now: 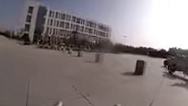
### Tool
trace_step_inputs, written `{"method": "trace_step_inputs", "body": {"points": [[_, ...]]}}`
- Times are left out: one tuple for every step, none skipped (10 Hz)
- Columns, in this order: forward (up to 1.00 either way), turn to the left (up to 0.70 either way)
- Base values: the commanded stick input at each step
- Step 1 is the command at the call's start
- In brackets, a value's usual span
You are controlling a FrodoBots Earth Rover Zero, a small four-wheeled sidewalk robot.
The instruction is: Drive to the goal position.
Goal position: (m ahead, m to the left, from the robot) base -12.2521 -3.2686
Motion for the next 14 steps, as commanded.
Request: {"method": "trace_step_inputs", "body": {"points": [[1.0,-0.34],[1.0,-0.18],[1.0,-0.05],[1.0,-0.02],[1.0,0.0],[1.0,0.0],[1.0,0.0],[1.0,0.0],[1.0,0.0],[1.0,0.0],[1.0,0.0],[1.0,0.0],[1.0,-0.01],[1.0,-0.34]]}}
